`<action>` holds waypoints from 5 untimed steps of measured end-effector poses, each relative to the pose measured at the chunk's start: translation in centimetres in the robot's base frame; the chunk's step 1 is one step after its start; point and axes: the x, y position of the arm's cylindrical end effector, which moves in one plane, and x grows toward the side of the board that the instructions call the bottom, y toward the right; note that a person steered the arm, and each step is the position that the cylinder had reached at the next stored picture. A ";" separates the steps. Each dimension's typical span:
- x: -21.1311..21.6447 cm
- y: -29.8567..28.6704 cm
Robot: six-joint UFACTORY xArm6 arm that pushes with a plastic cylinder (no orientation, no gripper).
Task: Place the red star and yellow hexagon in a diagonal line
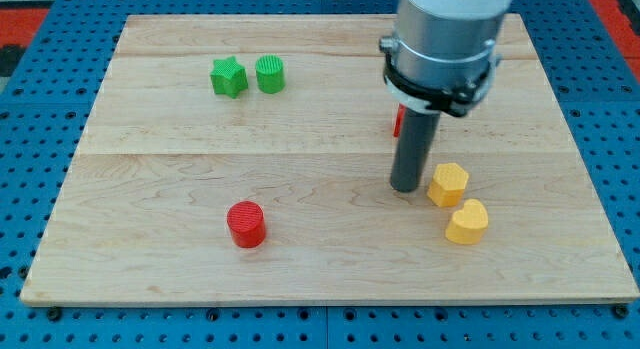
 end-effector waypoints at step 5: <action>1.7 1.8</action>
